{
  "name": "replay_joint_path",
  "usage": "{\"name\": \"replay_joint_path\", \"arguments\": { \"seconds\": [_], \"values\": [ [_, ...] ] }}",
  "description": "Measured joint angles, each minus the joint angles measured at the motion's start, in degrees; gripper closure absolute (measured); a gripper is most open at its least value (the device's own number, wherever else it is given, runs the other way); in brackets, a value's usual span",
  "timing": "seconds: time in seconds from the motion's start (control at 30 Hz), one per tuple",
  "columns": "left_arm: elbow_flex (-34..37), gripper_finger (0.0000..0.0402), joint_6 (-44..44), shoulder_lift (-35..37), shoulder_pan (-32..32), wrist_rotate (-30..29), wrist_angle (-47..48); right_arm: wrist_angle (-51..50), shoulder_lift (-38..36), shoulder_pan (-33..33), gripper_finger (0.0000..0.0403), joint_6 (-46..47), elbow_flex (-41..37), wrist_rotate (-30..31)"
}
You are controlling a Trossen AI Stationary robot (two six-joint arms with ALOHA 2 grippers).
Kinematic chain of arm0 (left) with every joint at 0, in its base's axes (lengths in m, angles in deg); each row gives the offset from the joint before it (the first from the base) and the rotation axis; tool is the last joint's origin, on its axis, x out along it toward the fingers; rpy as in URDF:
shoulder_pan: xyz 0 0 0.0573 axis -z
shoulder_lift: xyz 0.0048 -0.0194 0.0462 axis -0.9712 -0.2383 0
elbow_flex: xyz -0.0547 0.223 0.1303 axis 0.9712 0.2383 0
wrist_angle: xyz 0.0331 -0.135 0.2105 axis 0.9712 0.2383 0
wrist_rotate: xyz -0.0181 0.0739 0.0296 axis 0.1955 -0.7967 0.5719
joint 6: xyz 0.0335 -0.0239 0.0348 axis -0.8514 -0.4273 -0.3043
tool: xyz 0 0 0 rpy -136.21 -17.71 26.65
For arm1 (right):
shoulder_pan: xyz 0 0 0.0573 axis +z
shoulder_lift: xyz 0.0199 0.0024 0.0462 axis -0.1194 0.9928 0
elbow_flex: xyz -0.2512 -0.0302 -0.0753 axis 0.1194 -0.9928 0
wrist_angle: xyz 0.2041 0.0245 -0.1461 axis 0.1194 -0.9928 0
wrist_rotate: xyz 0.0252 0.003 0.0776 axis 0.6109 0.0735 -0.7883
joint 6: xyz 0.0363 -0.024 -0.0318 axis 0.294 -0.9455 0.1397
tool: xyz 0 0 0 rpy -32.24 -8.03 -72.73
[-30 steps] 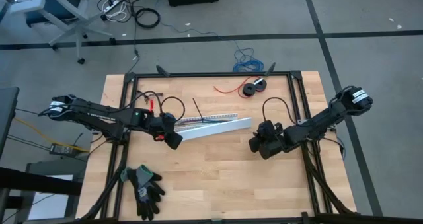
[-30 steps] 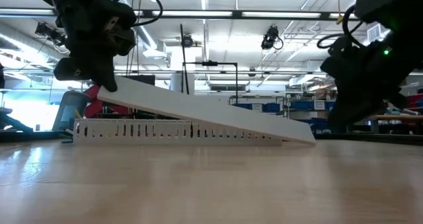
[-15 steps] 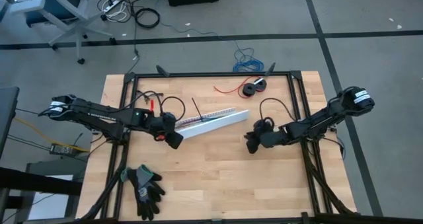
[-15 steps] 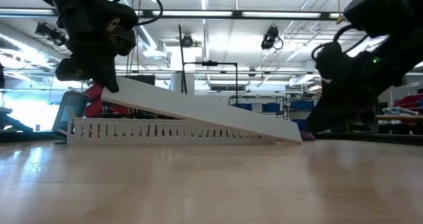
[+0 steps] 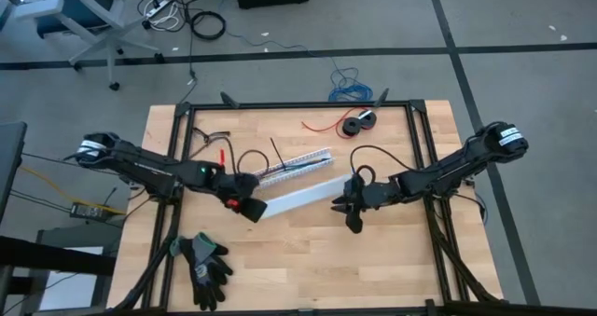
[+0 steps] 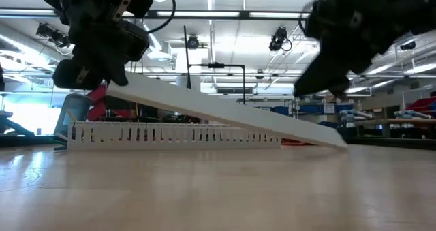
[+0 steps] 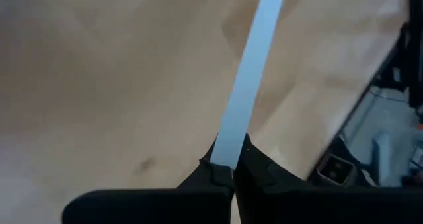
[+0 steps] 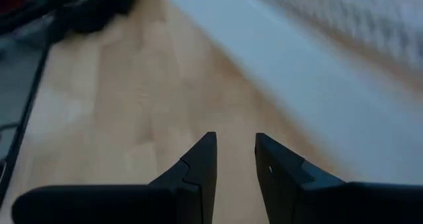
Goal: Ziptie cables
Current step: Close the white cable duct cover
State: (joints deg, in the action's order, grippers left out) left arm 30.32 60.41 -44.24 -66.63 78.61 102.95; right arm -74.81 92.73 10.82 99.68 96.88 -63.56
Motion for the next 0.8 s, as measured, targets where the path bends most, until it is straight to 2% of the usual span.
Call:
{"name": "replay_joint_path", "arguments": {
  "seconds": [0.23,0.4,0.63,0.8],
  "values": [
    [0.0,0.0398,4.3,-10.01,2.9,4.8,-10.87,-4.47,2.46,-0.55,0.0307,-21.66,7.47,-0.16],
    [0.0,0.0398,4.68,-16.16,2.93,7.19,-20.18,-5.99,8.75,-0.58,0.0282,-31.32,12.55,-2.7],
    [0.0,0.0398,5.82,-22.56,2.81,10.65,-29.58,-6.23,22.42,-0.6,0.0196,-35.45,21.86,-3.21],
    [-0.04,0.0398,6.15,-24.88,2.8,11.95,-34.74,-7.36,29.57,-0.52,0.0121,-37.18,28.9,-7.27]
  ]
}}
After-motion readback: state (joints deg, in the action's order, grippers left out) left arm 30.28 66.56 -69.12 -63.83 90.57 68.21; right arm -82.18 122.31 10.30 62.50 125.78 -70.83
